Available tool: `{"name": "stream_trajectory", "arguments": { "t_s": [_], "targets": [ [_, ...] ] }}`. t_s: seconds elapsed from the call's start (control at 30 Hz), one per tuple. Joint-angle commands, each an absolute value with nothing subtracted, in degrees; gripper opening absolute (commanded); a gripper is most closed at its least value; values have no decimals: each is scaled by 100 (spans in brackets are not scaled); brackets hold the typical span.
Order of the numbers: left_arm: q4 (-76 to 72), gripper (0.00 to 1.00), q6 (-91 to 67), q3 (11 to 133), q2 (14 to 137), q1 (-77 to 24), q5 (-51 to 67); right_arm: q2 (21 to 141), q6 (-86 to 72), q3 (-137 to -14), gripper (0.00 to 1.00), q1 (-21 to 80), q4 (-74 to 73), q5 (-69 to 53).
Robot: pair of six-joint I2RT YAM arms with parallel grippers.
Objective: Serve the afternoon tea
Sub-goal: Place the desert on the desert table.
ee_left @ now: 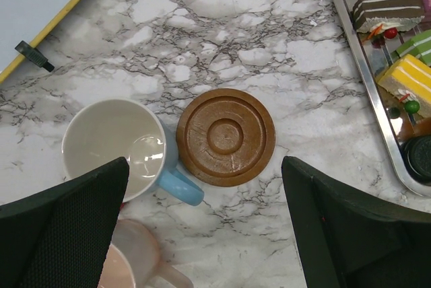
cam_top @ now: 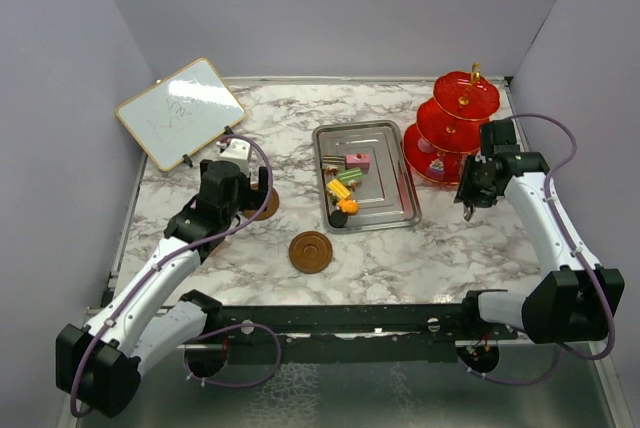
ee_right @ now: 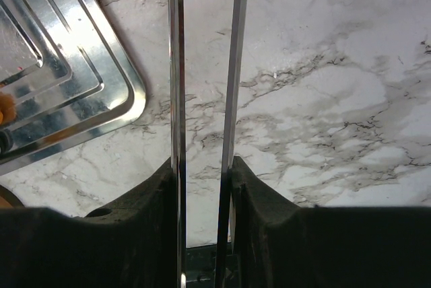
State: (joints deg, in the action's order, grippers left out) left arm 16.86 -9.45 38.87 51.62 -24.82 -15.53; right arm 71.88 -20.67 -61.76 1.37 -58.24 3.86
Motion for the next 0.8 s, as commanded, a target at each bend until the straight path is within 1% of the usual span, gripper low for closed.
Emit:
{"name": "stream_trajectory", "arguments": {
  "t_s": [0.0, 0.57, 0.77],
  "targets": [
    [1614, 99, -949, 3931, 4894, -2446, -1907, 7063, -2002, -6287, 27, 88, -5532, 548],
    [1615, 99, -970, 3905, 4794, -2450, -1907, 7159, -1886, -6235, 29, 88, -5323, 291],
    [1600, 99, -916, 3903, 4812, -2447, -1911, 7311, -1905, -6403, 29, 88, -5535, 402]
  ]
}}
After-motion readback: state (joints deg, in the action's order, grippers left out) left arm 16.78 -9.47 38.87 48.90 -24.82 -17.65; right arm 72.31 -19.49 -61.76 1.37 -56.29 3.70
